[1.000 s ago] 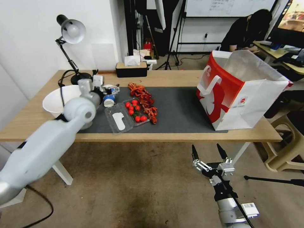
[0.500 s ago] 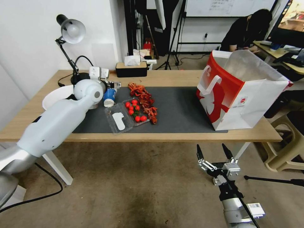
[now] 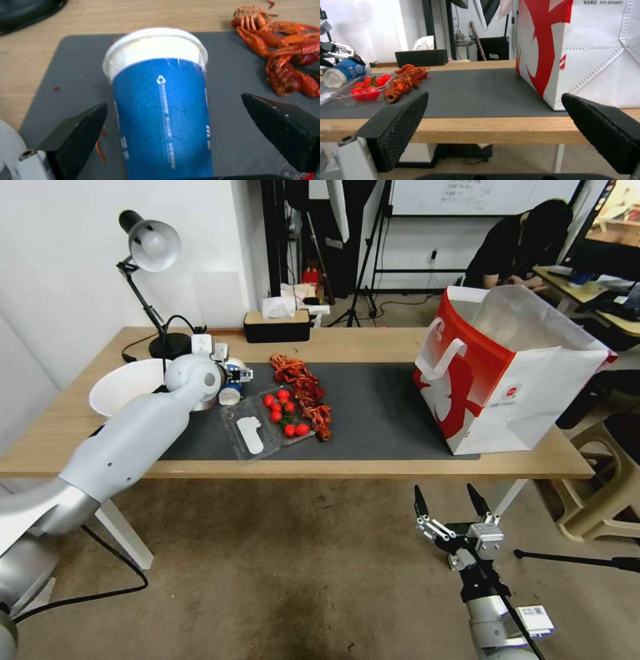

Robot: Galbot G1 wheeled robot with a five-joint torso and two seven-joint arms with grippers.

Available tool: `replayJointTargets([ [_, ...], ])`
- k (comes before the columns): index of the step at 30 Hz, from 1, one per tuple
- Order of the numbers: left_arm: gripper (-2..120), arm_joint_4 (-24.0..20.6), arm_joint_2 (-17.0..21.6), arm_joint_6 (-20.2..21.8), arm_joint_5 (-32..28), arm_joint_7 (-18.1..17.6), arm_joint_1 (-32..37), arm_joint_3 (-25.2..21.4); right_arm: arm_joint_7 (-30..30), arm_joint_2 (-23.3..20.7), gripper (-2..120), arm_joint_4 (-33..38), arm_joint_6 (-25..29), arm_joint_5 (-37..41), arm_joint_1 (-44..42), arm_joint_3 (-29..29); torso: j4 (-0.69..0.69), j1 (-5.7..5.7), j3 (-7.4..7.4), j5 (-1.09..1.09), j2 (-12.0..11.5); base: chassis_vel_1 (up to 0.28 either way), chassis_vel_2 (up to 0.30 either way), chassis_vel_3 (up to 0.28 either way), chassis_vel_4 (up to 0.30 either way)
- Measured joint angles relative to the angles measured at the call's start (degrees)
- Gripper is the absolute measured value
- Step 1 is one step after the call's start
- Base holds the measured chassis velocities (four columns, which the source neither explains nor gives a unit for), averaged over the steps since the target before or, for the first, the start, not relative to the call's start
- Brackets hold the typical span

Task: Pick up the trash from the table and place it into the takeout bag.

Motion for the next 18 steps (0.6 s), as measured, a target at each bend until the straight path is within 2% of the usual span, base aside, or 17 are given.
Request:
replayJointTargets([
  [5,93,0.9,-0.9,1.0,-2.8,-1.0,0.0,-1.2,0.0,0.0,100,-0.2,0.0,0.0,0.1,-0.2,-0.01,0.00,0.00,0.02,0.0,0.000,0.000,0.000,0.000],
  [8,79,2.4,-1.8,1.5,-3.9,-1.6,0.0,-1.3,0.0,0.1,100,-0.2,0.1,0.0,0.1,-0.3,-0.01,0.00,0.00,0.01,0.0,0.000,0.000,0.000,0.000],
  [10,75,2.9,-1.8,1.5,-3.9,-1.5,0.0,-1.3,0.0,0.1,100,-0.3,0.2,0.0,0.1,-0.3,-0.01,0.00,0.00,0.01,0.0,0.000,0.000,0.000,0.000],
  [13,61,3.6,-1.8,1.1,-3.9,-1.3,0.0,-1.0,0.0,0.1,100,-0.4,0.3,-0.1,0.2,-0.3,-0.02,0.00,-0.01,0.02,0.0,0.000,0.000,0.000,0.000],
  [14,61,3.6,-1.8,1.1,-3.9,-1.3,0.0,-1.0,0.0,0.1,100,-0.4,0.3,-0.1,0.2,-0.3,-0.02,0.00,-0.01,0.02,0.0,0.000,0.000,0.000,0.000],
  [17,46,3.8,-1.5,0.2,-3.4,-0.9,0.2,-0.8,0.0,0.4,100,-0.5,0.3,-0.3,0.3,-0.6,-0.02,-0.01,-0.02,0.02,0.0,0.000,0.000,0.000,0.000],
  [18,46,3.8,-1.5,0.2,-3.4,-0.9,0.2,-0.8,0.0,0.4,100,-0.5,0.3,-0.3,0.3,-0.6,-0.02,-0.01,-0.02,0.02,0.0,0.000,0.000,0.000,0.000],
])
